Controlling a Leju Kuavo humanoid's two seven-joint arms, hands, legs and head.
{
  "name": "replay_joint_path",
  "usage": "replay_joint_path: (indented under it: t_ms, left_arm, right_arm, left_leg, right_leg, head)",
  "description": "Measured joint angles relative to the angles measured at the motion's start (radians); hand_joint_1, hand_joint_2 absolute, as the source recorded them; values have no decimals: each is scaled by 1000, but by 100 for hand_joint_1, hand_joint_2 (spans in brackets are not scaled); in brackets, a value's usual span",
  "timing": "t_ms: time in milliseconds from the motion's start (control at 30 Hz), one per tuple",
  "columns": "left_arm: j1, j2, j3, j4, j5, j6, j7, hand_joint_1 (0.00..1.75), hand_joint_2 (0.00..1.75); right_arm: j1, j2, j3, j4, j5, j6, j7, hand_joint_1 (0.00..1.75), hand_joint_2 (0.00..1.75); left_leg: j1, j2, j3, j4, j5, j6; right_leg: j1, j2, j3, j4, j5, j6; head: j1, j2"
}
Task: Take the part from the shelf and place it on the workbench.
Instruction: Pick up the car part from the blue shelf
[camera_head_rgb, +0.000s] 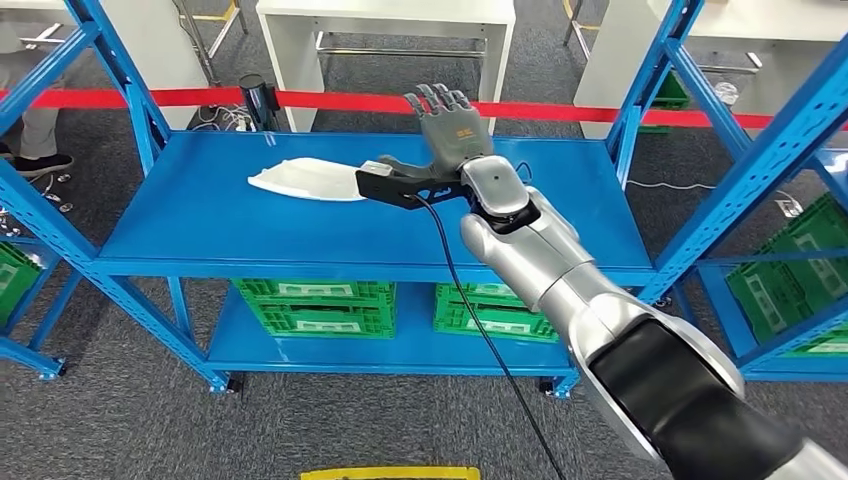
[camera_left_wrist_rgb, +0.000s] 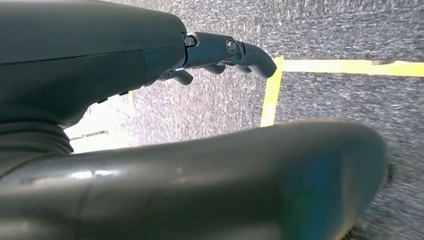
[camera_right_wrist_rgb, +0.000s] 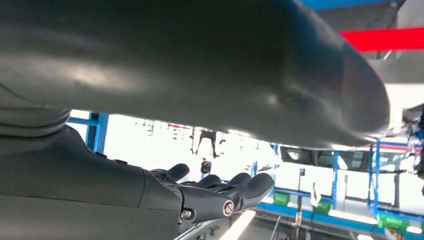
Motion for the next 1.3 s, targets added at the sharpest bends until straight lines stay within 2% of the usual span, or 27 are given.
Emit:
replay_joint_path:
  t_ms: [67, 100, 133, 200, 233, 300, 367, 400, 433, 467, 533, 600, 633, 667, 700, 767, 800, 900, 967, 1000, 1067, 1133, 1300]
  left_arm:
    - [2, -4, 1, 2, -1, 0, 1, 0, 0]
    - [0, -5, 1, 3, -2, 1, 2, 0, 0]
    - [-1, -6, 2, 3, -3, 1, 4, 0, 0]
    - [-3, -4, 2, 2, -5, 1, 9, 0, 0]
    - [-3, -4, 2, 2, -5, 1, 12, 0, 0]
    - [-5, -3, 2, 1, -3, 1, 15, 0, 0]
    - [-6, -3, 2, 0, -1, 1, 14, 0, 0]
    - [-5, -2, 2, 0, -1, 1, 14, 0, 0]
    - [-3, -1, 3, 0, -1, 1, 14, 0, 0]
    - [-2, 0, 3, 0, -1, 1, 15, 0, 0]
    - [-1, 1, 3, 0, -1, 1, 15, 0, 0]
    - [-4, 1, 3, 0, -1, 1, 14, 0, 0]
    - [-4, 0, 3, 1, -1, 1, 14, 0, 0]
    - [-4, 0, 3, 1, -1, 1, 14, 0, 0]
    - [-4, -1, 3, 1, 0, 1, 14, 0, 0]
    - [-3, -1, 3, 0, 2, 1, 14, 0, 0]
    - [-3, -1, 4, 0, 4, 1, 14, 0, 0]
    - [-3, -1, 5, 0, 12, 1, 14, 0, 0]
    - [-2, -1, 8, 1, 17, 1, 13, 0, 0]
    - [-2, -1, 9, 1, 19, 1, 12, 0, 0]
    - [-1, -1, 13, 0, 21, 1, 10, 0, 0]
    - [1, -1, 18, 0, 26, 1, 8, 0, 0]
    - [4, 0, 22, 0, 30, 1, 2, 0, 0]
  right_arm:
    - [14, -20, 0, 0, -4, -7, -1, 0, 0]
    - [21, -31, 0, -2, -7, -10, -1, 0, 0]
    - [27, -41, 1, -6, -11, -13, -1, 0, 0]
    - [38, -60, 0, -20, -18, -21, 2, 0, 0]
    - [45, -68, 0, -31, -22, -24, 2, 0, 0]
    - [72, -86, -2, -56, -28, -30, 6, 0, 0]
    - [114, -105, -5, -85, -32, -33, 9, 0, 0]
    - [135, -114, -7, -98, -33, -34, 9, 0, 0]
    - [153, -122, -9, -110, -33, -35, 9, 0, 0]
    - [166, -128, -11, -120, -33, -36, 10, 0, 0]
    - [180, -136, -15, -135, -33, -36, 9, 0, 0]
    - [184, -142, -21, -147, -34, -36, 9, 0, 87]
    - [185, -146, -23, -151, -34, -36, 9, 0, 131]
    - [188, -149, -25, -155, -34, -35, 9, 0, 175]
    - [191, -154, -27, -160, -34, -32, 10, 0, 175]
    - [202, -163, -30, -171, -34, -24, 14, 0, 175]
    - [210, -168, -33, -176, -34, -20, 16, 0, 175]
    - [244, -180, -41, -197, -37, -13, 20, 0, 175]
    - [276, -187, -50, -216, -44, -6, 23, 0, 175]
    - [293, -191, -54, -225, -47, -3, 26, 0, 175]
    - [329, -199, -62, -244, -51, 2, 36, 0, 175]
    - [362, -208, -73, -263, -52, 4, 51, 0, 175]
    - [417, -232, -102, -298, -49, 15, 78, 0, 175]
  left_leg:
    - [-8, -6, 34, 2, -30, -1]
    - [-9, -9, 46, 1, -43, -3]
    - [-11, -13, 56, 5, -50, -7]
    - [-13, -14, 60, 19, -53, -15]
    - [-14, -10, 52, 44, -50, -19]
    - [-11, 1, 1, 131, -68, -31]
    - [-1, 8, -70, 235, -120, -45]
    - [4, 10, -99, 263, -139, -51]
    - [8, 11, -114, 262, -134, -57]
    - [13, 12, -114, 228, -103, -62]
    - [19, 13, -85, 107, -10, -73]
    - [19, 14, -63, 31, 16, -67]
    - [19, 14, -60, 23, 14, -59]
    - [19, 15, -58, 22, 15, -51]
    - [20, 14, -56, 22, 27, -47]
    - [20, 11, -55, 22, 31, -45]
    - [20, 8, -55, 22, 31, -43]
    - [19, 5, -54, 22, 29, -36]
    - [18, 5, -54, 22, 28, -33]
    - [18, 5, -54, 22, 28, -32]
    - [16, 5, -54, 22, 26, -30]
    - [15, 5, -54, 22, 26, -29]
    - [15, 6, -54, 22, 26, -29]
  right_leg:
    - [21, 8, 1, -111, 165, -31]
    - [30, 13, 5, -144, 226, -40]
    - [35, 18, 11, -159, 255, -45]
    - [30, 19, 32, -167, 252, -48]
    - [25, 18, 41, -173, 249, -52]
    - [17, 17, 60, -180, 240, -57]
    - [13, 15, 72, -180, 227, -57]
    - [11, 15, 77, -178, 219, -55]
    - [7, 16, 82, -174, 211, -52]
    - [3, 16, 87, -168, 202, -47]
    - [-6, 18, 94, -155, 186, -35]
    - [-8, 20, 93, -144, 175, -22]
    - [-7, 21, 91, -140, 170, -18]
    - [-4, 20, 89, -138, 168, -24]
    - [-1, 19, 89, -138, 167, -34]
    - [2, 18, 93, -141, 169, -57]
    - [3, 17, 95, -144, 170, -60]
    - [4, 14, 101, -152, 170, -58]
    - [3, 13, 103, -156, 171, -48]
    - [2, 13, 105, -158, 171, -37]
    - [-2, 13, 107, -162, 171, -7]
    - [-4, 13, 107, -163, 170, 9]
    - [-3, 13, 106, -162, 170, 11]
  head:
    - [0, 0]
    - [0, 0]
    - [0, 0]
    - [2, 0]
    - [2, 0]
    - [1, 0]
    - [1, 0]
    - [1, 0]
    - [1, 0]
    - [1, 0]
    - [1, 0]
    - [-1, 0]
    - [-1, 0]
    - [-2, 0]
    - [-2, 0]
    - [-2, 0]
    - [-1, 0]
    - [-1, 0]
    - [-2, 0]
    - [-1, 0]
    - [-2, 0]
    - [-2, 0]
    - [-2, 0]
